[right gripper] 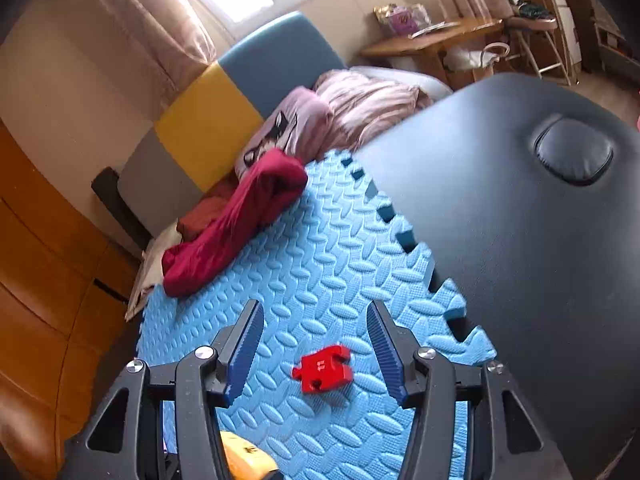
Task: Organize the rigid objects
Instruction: 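Grasp the yellow plastic piece with the left gripper, then lift the yellow piece while right gripper grasps the red puzzle piece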
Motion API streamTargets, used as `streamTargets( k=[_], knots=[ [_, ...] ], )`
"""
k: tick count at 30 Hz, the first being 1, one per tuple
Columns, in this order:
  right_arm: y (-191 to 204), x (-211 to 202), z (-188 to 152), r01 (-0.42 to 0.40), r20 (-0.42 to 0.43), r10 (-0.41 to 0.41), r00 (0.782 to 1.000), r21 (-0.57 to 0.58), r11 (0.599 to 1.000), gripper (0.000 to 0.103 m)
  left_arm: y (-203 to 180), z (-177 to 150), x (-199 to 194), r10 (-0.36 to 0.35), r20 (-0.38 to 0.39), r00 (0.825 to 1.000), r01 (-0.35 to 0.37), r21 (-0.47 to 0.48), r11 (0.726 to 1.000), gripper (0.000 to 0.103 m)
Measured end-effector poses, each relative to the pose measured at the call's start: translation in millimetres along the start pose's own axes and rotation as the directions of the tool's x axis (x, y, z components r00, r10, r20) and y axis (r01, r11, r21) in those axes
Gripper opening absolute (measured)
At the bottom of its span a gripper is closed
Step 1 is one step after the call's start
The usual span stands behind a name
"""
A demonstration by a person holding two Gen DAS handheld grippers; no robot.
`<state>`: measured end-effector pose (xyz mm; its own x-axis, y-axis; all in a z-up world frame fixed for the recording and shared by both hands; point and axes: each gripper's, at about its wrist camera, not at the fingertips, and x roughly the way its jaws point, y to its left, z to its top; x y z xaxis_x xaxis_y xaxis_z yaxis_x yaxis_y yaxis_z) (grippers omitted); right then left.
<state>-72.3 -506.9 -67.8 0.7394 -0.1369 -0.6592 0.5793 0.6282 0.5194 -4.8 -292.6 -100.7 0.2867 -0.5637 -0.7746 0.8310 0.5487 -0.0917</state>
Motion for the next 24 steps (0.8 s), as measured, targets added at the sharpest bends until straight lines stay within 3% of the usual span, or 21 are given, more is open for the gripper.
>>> streamTargets(
  k=[6, 12, 15, 18, 19, 22, 24],
  knots=[
    [18.9, 24.8, -13.4, 0.061, -0.099, -0.074, 0.992, -0.128, 0.990, 0.062, 3.3, -22.5, -8.5, 0.034, 0.046, 0.998, -0.033, -0.019, 0.999, 0.067],
    [28.2, 44.0, -23.2, 0.118, -0.156, -0.156, 0.975, -0.232, 0.966, 0.063, 1.5, -22.7, -5.9, 0.027, 0.066, 0.997, -0.027, -0.015, 1.000, 0.067],
    [39.6, 54.5, -28.0, 0.162, -0.164, -0.226, 0.960, -0.331, 0.929, 0.063, 1.4, -23.3, -5.5, 0.028, 0.074, 0.997, -0.027, -0.015, 1.000, 0.067],
    [56.7, 69.7, -34.8, 0.181, -0.164, -0.290, 0.943, -0.478, 0.859, 0.063, 0.4, -25.1, -5.7, 0.035, 0.082, 0.996, -0.034, -0.012, 0.999, 0.067],
    [60.7, 75.9, -39.0, 0.193, -0.163, -0.322, 0.933, -0.527, 0.827, 0.046, 1.0, -25.5, -6.0, 0.033, 0.084, 0.996, -0.032, -0.015, 0.999, 0.067],
    [64.4, 74.8, -47.3, 0.217, -0.121, -0.343, 0.931, -0.573, 0.790, 0.046, 2.3, -26.8, -6.6, 0.027, 0.089, 0.996, -0.025, -0.024, 0.999, 0.067],
    [57.5, 74.9, -44.4, 0.199, -0.147, -0.322, 0.935, -0.534, 0.822, 0.046, 3.5, -27.9, -6.9, 0.024, 0.091, 0.996, -0.021, -0.033, 0.999, 0.067]
  ],
)
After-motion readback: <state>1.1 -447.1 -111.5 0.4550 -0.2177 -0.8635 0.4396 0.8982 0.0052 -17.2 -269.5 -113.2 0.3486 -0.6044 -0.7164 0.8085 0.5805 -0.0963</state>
